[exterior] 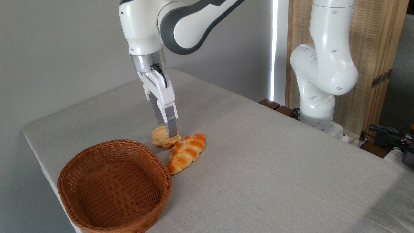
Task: Put bread into the basket
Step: 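Lower the open gripper down around the round golden bun, then close the gripper on the round golden bun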
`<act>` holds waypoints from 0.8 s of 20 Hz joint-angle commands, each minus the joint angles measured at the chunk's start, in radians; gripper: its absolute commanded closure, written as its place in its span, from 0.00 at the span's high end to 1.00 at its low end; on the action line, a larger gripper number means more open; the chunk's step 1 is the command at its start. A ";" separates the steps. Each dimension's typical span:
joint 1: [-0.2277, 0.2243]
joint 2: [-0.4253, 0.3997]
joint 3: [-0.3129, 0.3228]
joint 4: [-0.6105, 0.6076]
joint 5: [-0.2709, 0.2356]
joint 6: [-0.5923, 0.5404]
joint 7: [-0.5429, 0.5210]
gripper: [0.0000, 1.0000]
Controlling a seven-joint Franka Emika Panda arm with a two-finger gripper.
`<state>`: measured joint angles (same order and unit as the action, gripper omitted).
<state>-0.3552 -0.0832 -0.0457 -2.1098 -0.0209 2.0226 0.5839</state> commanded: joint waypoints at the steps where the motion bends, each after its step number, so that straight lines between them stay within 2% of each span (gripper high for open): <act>1: -0.027 0.019 0.012 -0.015 -0.011 0.034 0.025 1.00; 4: -0.047 0.042 0.012 -0.015 -0.011 0.053 0.020 1.00; 9: -0.047 0.048 0.014 -0.013 -0.004 0.068 0.022 1.00; 16: -0.047 0.049 0.014 -0.013 0.068 0.070 0.024 1.00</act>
<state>-0.3930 -0.0349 -0.0444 -2.1195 0.0141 2.0696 0.5846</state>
